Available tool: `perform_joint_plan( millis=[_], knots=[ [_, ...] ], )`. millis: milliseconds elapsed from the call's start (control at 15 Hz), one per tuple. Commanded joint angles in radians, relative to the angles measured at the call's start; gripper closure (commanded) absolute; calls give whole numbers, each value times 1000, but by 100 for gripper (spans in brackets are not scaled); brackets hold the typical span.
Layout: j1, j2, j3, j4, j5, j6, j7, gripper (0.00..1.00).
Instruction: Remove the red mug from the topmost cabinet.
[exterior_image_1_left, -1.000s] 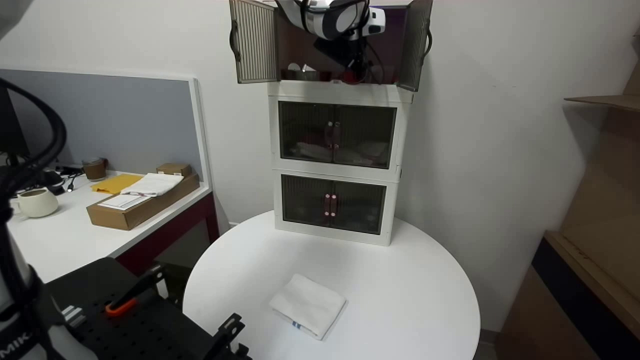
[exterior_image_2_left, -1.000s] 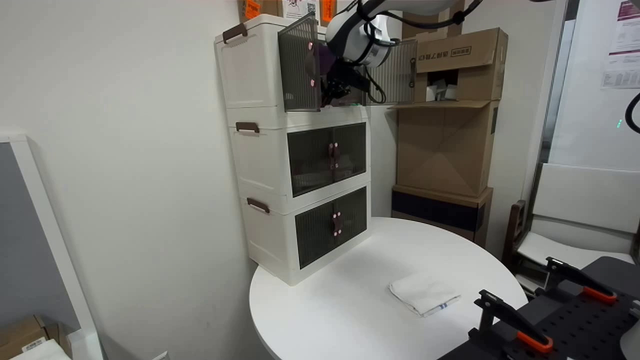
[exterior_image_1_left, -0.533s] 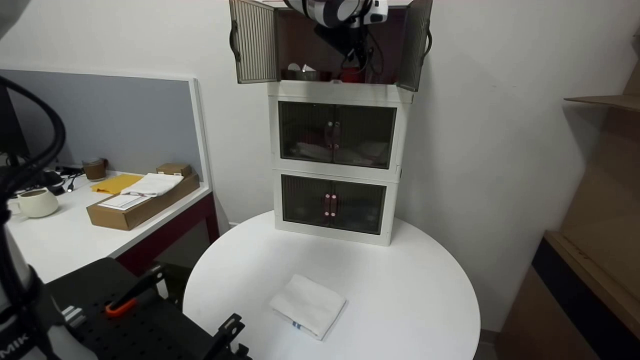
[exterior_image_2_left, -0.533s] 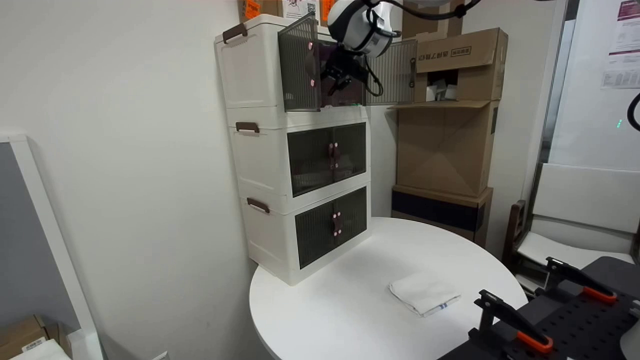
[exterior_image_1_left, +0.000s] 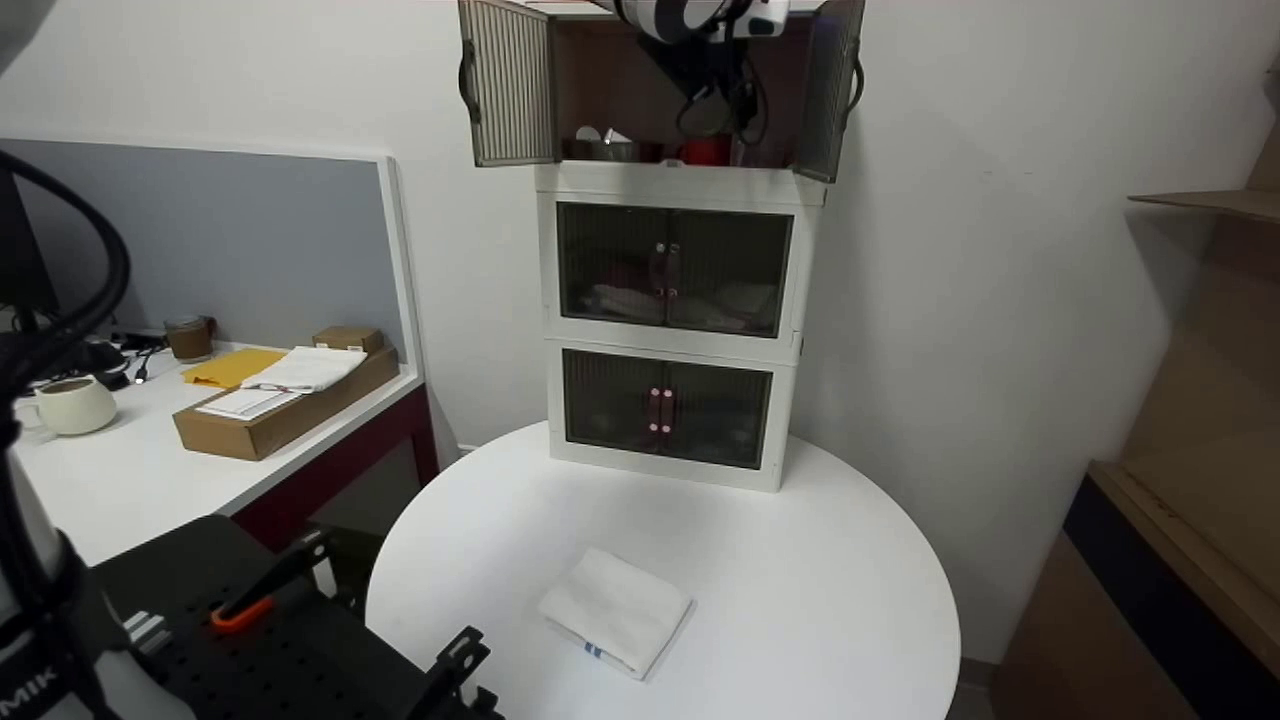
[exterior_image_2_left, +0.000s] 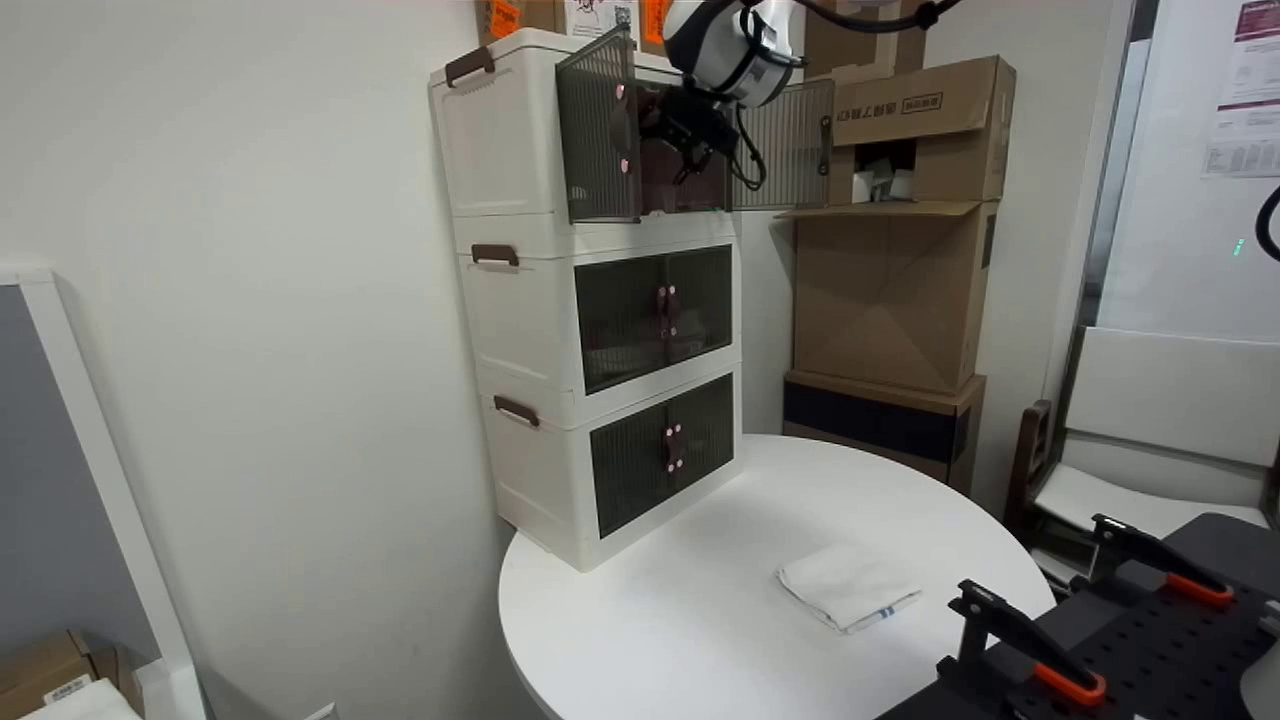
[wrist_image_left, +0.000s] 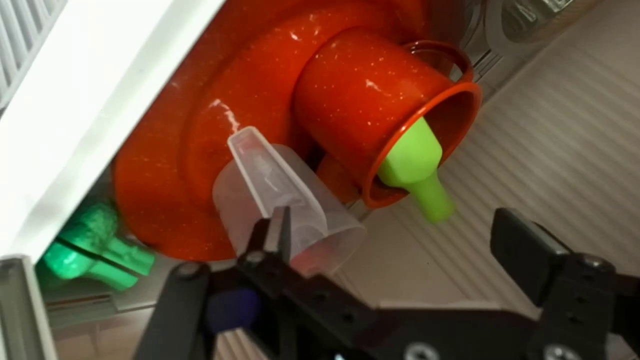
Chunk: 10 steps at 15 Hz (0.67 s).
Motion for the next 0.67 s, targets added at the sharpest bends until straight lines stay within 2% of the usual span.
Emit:
perform_joint_plan(
  millis=[0,600],
  knots=[
    [31,35,-35,43,-26,-6,83,0],
    [88,115,-103,86,-97,-20,196,0]
  ],
)
